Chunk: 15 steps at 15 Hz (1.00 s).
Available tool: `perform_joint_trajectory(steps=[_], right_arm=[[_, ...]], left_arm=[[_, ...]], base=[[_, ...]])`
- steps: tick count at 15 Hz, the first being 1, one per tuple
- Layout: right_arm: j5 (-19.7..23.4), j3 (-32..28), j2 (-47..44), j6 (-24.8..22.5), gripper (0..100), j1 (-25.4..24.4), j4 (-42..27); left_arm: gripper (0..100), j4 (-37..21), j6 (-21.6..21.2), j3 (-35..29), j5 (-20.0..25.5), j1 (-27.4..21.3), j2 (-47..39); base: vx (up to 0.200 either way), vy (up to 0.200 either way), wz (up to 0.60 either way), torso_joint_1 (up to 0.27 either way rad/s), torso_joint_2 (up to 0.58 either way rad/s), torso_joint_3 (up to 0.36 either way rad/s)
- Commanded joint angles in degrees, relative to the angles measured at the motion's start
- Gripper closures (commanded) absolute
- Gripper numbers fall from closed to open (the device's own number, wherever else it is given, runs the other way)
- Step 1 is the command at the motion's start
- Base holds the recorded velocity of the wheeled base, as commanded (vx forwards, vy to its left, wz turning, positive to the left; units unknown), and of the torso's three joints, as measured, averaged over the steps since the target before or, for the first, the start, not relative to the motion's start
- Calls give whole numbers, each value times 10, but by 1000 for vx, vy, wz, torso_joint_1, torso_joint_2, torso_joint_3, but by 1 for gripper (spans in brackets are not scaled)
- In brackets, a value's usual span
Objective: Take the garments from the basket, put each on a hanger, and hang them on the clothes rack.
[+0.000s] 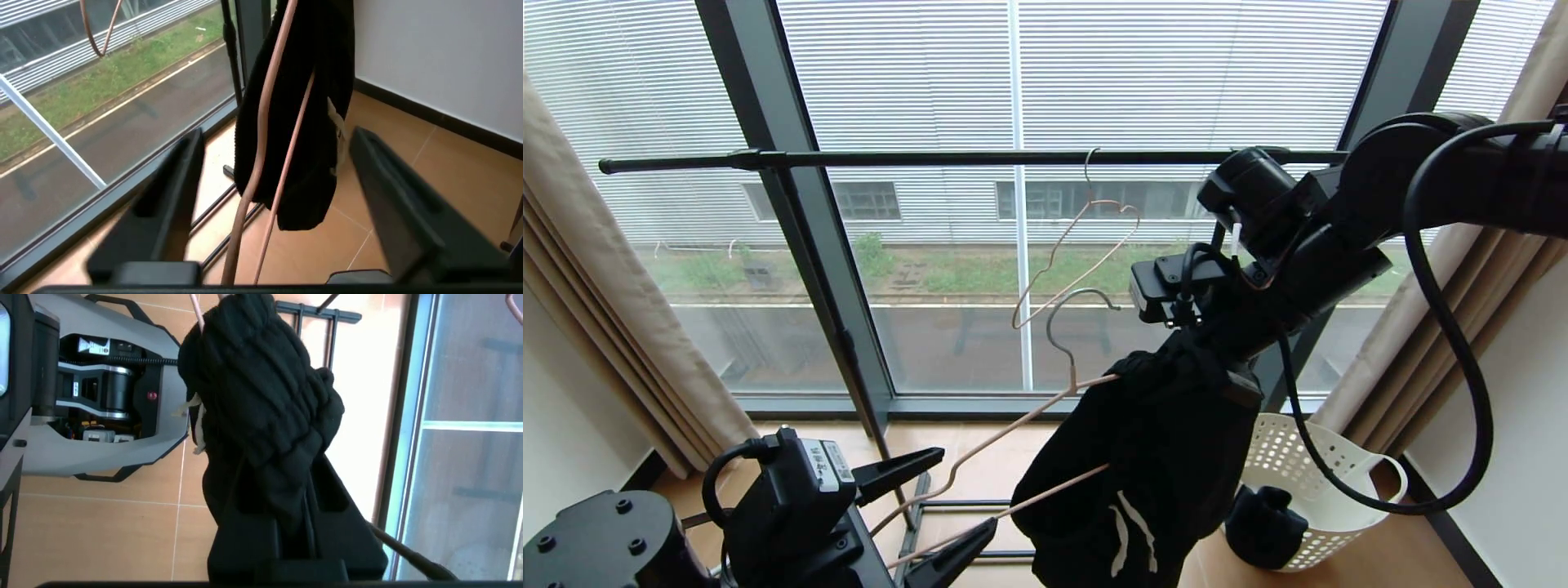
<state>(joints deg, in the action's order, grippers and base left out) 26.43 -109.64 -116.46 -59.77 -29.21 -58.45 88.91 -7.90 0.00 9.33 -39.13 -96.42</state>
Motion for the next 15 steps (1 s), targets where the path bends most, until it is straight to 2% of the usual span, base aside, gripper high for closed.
perform_joint_trajectory(steps=[1, 2, 5, 8, 9, 10, 11, 13, 15], right_arm=[[0, 16, 24, 0, 100, 5, 1], [0, 26, 30, 0, 100, 6, 3], [-2, 43, 50, 33, 100, 7, 5], [-2, 52, 74, 41, 100, 21, 5], [-2, 61, 78, 41, 100, 26, 7], [-1, 72, 85, 40, 100, 28, 7], [-1, 80, 90, 40, 100, 28, 7], [-1, 93, 96, 40, 100, 28, 15], [1, 123, 108, 41, 100, 29, 56]], left_arm=[[0, 0, 1, 0, 1, 0, 5], [0, 0, 2, 0, 3, 2, 15], [0, 0, 80, -9, 51, 48, 54], [0, 0, 216, -40, 223, 205, 97], [0, 0, 257, -47, 267, 244, 100], [0, 0, 329, -65, 329, 303, 99], [0, 0, 368, -78, 359, 337, 91], [0, 0, 394, -98, 382, 371, 52], [0, 0, 406, -115, 381, 375, -7]], base=[[0, 0, 0, 0, 0, 0], [0, 0, 0, 0, 0, 0], [0, 0, 0, 0, 0, 0], [0, 0, 0, 0, 0, 0], [0, 0, 0, 0, 0, 0], [0, 0, 0, 0, 0, 0], [0, 0, 0, 0, 0, 0], [0, 0, 0, 0, 0, 0], [0, 0, 0, 0, 0, 0]])
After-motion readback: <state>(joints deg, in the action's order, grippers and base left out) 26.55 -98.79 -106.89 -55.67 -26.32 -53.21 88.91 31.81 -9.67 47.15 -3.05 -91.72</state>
